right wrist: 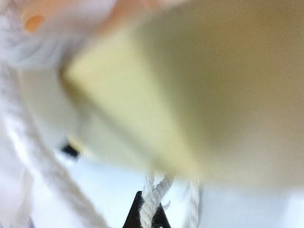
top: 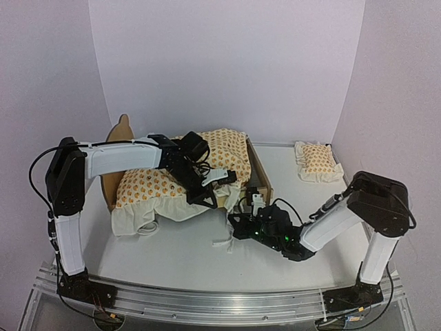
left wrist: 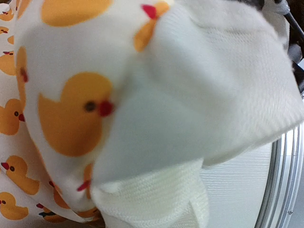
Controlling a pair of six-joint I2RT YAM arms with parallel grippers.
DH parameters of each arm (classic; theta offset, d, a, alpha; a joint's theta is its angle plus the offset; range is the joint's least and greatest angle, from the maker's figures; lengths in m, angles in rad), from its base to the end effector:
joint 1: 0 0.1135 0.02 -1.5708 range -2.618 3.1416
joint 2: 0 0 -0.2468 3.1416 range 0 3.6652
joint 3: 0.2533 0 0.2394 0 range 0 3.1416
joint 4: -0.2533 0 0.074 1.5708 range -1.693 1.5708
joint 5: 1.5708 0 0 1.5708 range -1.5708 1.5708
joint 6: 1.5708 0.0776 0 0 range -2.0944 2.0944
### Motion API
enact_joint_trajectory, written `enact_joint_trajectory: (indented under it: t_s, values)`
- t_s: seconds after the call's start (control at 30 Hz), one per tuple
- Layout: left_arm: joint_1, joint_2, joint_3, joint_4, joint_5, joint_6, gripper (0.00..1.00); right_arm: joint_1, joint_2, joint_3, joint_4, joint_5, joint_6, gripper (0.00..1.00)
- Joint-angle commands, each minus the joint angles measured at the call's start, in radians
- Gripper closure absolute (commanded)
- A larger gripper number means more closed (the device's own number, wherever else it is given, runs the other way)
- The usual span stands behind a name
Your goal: Set up the pet bed
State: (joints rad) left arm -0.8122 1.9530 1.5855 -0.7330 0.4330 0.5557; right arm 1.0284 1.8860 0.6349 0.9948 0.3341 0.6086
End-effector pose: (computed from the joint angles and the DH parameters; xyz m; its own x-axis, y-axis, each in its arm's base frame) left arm 0.2621 -0.3239 0.1865 -0.1044 0.8062 -0.5823 0.9943 0.0719 -0.0787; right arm 0.2122 0.3027 0.1096 -0.4763 0.2560 -0.8412 -0.4547 0.7471 0.4848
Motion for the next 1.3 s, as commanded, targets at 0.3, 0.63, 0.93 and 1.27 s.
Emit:
enact_joint_trajectory:
  t_s: [0.3,0.63,0.93,1.27]
  values:
    - [0.078,-0.066,0.104,0.133,0.033,0.036,1.0,0.025,-0.552,-0.094,-1.028,-0.228,0.222,1.0]
    - [0.069,-0.06,-0.062,0.133,0.024,0.2,1.0,0.023,-0.763,-0.019,-1.488,-0.177,0.326,1.0]
    - [0.057,-0.045,-0.155,0.209,-0.022,0.252,1.0,0.013,-0.701,0.046,-1.644,-0.185,0.364,1.0]
    - [0.027,0.014,-0.174,0.291,-0.061,0.294,1.0,0.005,-0.698,0.215,-1.963,0.019,0.427,1.0]
